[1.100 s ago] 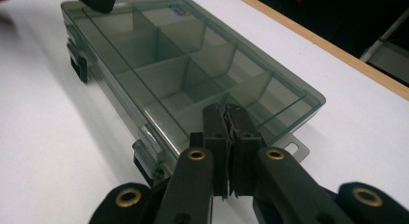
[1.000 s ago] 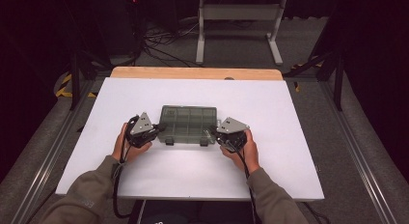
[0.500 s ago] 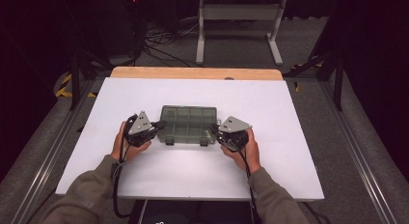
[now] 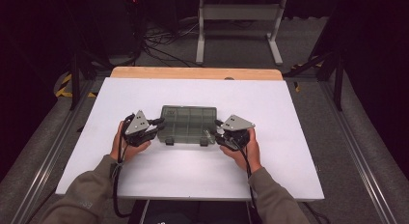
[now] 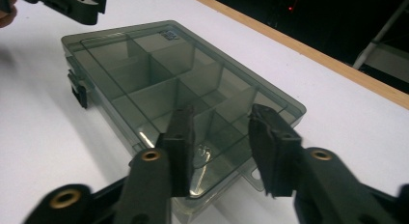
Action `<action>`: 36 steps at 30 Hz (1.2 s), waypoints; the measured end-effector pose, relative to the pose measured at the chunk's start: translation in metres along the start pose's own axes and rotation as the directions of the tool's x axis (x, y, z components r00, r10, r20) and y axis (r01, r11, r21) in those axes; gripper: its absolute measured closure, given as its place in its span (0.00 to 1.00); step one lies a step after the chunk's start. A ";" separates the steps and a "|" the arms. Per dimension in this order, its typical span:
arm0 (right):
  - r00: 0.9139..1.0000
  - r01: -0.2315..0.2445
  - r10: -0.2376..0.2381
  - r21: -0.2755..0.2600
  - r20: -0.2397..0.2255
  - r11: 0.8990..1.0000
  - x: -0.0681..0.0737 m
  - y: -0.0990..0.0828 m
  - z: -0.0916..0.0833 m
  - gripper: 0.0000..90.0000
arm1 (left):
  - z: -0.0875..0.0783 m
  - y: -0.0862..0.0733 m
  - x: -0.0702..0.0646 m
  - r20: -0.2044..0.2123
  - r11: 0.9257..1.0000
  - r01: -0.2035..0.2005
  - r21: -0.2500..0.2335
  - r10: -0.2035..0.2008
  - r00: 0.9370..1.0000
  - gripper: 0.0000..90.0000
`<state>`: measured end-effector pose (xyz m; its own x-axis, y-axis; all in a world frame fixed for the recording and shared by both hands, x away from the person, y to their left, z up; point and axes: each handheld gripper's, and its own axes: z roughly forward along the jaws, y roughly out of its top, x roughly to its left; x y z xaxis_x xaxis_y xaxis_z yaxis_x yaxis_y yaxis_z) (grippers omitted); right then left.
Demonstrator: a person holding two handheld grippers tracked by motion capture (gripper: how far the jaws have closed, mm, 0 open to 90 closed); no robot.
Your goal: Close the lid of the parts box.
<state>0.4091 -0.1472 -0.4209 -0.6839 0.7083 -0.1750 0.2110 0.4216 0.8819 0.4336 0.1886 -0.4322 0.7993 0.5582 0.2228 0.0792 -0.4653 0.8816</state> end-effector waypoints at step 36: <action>0.991 -0.099 0.097 0.014 0.091 0.995 -0.007 -0.004 0.011 0.08 | 0.004 -0.003 0.003 0.004 0.998 0.069 -0.007 -0.069 0.998 0.09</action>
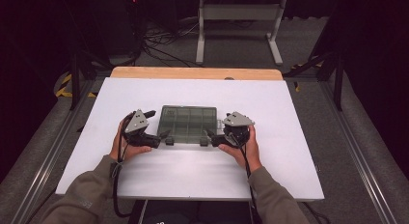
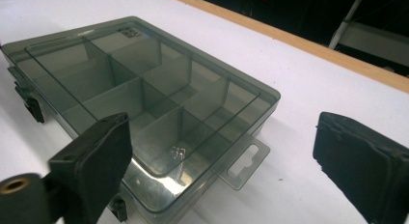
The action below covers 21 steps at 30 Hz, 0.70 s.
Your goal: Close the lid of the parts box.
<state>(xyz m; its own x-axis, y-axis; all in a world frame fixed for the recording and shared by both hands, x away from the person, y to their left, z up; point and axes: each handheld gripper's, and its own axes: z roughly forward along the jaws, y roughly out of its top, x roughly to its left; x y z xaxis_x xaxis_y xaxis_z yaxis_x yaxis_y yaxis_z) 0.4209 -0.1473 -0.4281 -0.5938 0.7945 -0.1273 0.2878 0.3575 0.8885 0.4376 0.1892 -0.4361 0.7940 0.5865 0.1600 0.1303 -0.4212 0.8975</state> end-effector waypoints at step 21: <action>0.997 0.076 -0.076 0.004 -0.002 0.997 0.007 0.005 -0.004 0.07 | -0.008 0.003 -0.003 0.004 0.999 -0.034 -0.025 0.034 0.999 0.06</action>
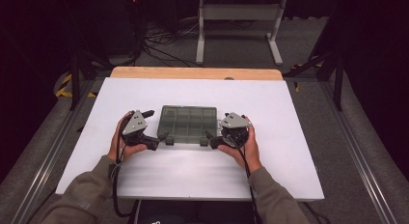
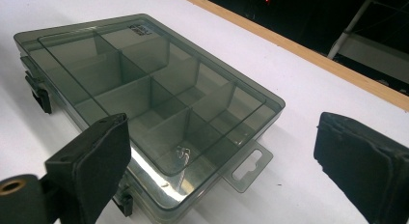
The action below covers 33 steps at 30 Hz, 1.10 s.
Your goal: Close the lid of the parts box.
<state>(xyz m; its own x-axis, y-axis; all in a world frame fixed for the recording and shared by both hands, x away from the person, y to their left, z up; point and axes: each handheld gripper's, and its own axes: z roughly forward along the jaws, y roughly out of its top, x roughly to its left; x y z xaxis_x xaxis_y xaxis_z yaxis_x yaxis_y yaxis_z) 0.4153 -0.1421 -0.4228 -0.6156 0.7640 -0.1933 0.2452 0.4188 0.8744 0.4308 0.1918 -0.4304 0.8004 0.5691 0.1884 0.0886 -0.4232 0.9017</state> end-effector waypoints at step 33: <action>0.998 0.066 -0.066 -0.008 0.011 0.998 -0.005 -0.002 -0.033 0.09 | -0.032 -0.003 -0.008 -0.009 0.999 -0.031 -0.041 0.030 0.999 0.06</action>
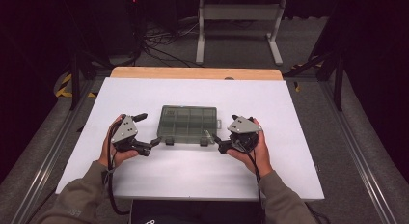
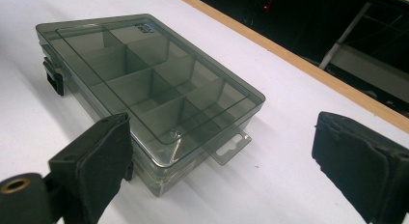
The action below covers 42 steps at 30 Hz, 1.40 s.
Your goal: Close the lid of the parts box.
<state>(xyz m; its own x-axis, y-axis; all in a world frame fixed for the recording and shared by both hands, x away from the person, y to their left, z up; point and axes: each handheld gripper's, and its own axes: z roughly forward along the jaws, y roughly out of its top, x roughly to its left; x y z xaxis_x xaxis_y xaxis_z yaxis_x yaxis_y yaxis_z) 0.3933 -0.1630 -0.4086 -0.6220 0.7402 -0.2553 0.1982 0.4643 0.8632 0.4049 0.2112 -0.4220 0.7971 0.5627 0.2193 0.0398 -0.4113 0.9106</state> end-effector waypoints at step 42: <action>0.998 0.046 -0.047 0.041 0.039 0.998 0.000 -0.032 -0.045 0.09 | -0.033 -0.018 -0.022 0.011 0.999 -0.031 0.038 0.031 0.999 0.07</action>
<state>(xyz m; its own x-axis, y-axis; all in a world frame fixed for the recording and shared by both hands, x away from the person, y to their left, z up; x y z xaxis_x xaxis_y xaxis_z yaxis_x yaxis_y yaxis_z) 0.3523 -0.1995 -0.4162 -0.6003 0.7361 -0.3127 0.2006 0.5171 0.8321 0.3670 0.2301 -0.4315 0.8043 0.5419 0.2437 0.0377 -0.4560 0.8892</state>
